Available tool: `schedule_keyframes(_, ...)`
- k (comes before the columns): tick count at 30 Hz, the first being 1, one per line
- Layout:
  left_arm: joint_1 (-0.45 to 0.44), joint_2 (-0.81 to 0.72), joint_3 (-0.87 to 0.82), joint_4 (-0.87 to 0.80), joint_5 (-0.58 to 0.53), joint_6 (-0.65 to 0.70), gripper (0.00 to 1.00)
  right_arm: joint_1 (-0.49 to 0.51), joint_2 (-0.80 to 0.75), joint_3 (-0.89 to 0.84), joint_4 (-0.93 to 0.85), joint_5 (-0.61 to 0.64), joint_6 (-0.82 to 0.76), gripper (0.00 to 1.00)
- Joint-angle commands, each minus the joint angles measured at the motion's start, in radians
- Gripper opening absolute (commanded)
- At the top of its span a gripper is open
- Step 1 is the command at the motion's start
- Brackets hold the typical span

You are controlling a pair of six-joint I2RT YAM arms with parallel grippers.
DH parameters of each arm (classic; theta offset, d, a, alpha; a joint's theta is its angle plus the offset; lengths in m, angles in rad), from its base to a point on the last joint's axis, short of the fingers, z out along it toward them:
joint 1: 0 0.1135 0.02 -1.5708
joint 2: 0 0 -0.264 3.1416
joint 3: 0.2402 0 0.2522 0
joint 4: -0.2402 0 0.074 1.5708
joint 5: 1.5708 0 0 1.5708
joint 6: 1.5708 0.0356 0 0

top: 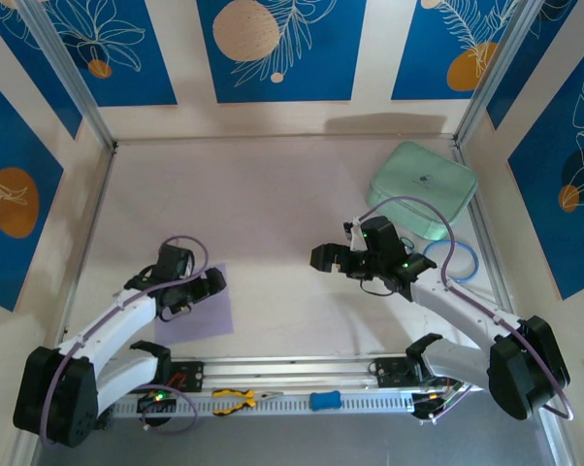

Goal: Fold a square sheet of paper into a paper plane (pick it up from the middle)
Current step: Move the square sheet of paper to the center of the table.

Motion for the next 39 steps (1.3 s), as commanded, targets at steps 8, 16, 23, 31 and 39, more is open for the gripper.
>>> schedule_keyframes(8,-0.204,0.103,-0.043,0.163,0.023,-0.101,1.0,0.021,-0.031,-0.02,-0.026,0.051,0.05,0.99)
schedule_keyframes(16,-0.368,0.289,0.063,0.249,-0.009,-0.141,1.0,0.019,-0.057,-0.027,-0.071,0.092,0.055,0.99)
schedule_keyframes(23,-0.494,0.414,0.223,0.219,-0.08,-0.106,1.0,0.005,-0.074,-0.029,-0.115,0.111,0.065,0.99)
schedule_keyframes(31,-0.496,0.26,0.298,0.013,-0.339,-0.015,1.0,-0.001,-0.156,0.004,-0.213,0.103,0.049,1.0)
schedule_keyframes(39,-0.451,0.119,0.276,0.002,-0.207,0.16,1.0,0.007,-0.141,0.076,-0.273,0.113,0.131,0.98)
